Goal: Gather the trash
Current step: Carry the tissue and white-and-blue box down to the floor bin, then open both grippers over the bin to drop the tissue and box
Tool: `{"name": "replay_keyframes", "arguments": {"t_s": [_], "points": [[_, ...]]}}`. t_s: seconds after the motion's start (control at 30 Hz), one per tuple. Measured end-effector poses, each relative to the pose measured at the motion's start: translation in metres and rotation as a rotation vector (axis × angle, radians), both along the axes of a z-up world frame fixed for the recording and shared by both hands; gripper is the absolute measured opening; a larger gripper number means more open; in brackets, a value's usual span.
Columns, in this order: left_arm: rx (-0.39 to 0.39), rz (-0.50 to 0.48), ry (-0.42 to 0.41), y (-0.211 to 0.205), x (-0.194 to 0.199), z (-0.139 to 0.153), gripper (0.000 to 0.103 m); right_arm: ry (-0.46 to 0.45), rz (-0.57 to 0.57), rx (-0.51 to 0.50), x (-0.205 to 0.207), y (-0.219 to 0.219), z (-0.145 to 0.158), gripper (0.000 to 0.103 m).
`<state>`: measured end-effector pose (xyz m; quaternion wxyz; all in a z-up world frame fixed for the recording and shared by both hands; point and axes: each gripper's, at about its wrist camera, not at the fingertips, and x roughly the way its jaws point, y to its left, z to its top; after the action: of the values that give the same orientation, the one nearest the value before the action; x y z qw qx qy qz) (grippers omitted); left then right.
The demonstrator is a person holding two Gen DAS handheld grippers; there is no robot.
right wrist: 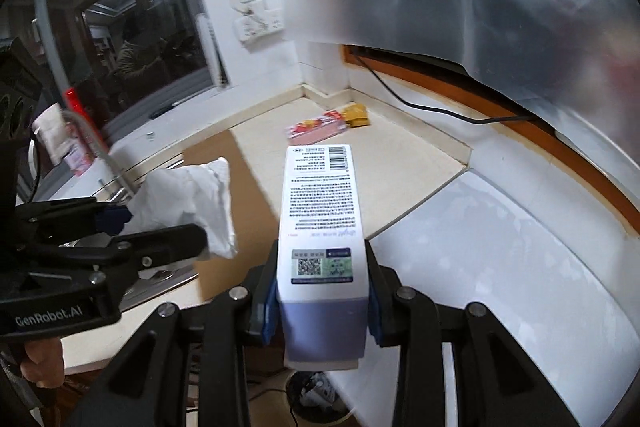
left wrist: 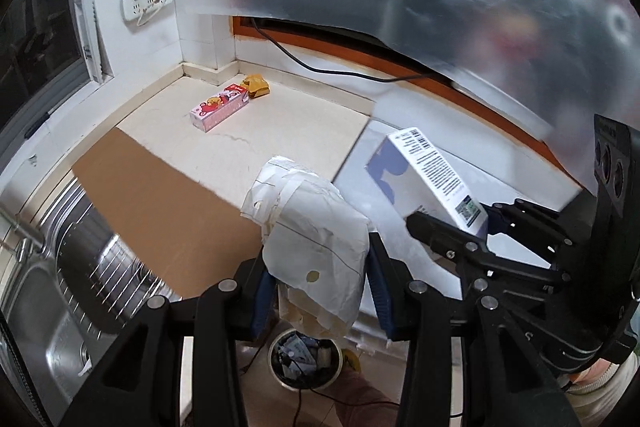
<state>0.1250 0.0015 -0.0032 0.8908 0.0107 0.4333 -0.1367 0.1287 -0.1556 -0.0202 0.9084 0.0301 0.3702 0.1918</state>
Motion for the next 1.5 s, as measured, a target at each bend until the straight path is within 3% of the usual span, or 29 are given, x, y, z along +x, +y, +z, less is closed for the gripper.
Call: {"name": "replay_keyframes", "arguments": {"t_s": [0.27,0.47,0.77,1.2,1.3,1.5], "points": [[0.044,-0.005,-0.027,0.01,-0.084,-0.017,0.041,0.04,0.024,0.0,-0.078,0.02,-0.017,0.035],[0.111,0.01,0.021,0.016,-0.117,-0.074,0.041,0.149,0.035,-0.022,-0.112,0.028,-0.063,0.035],[0.1,0.069,0.259,0.021,-0.126,-0.211,0.041,0.381,0.05,-0.096,-0.118,0.04,-0.176,0.035],[0.076,0.16,0.461,0.032,-0.093,-0.42,0.044,0.617,0.091,-0.153,-0.074,0.055,-0.404,0.035],[0.095,0.157,0.488,0.034,-0.08,-0.456,0.045,0.64,0.106,-0.167,-0.063,0.064,-0.442,0.035],[0.11,0.178,0.551,0.041,-0.06,-0.5,0.063,0.7,0.096,-0.172,-0.04,0.069,-0.499,0.038]]}}
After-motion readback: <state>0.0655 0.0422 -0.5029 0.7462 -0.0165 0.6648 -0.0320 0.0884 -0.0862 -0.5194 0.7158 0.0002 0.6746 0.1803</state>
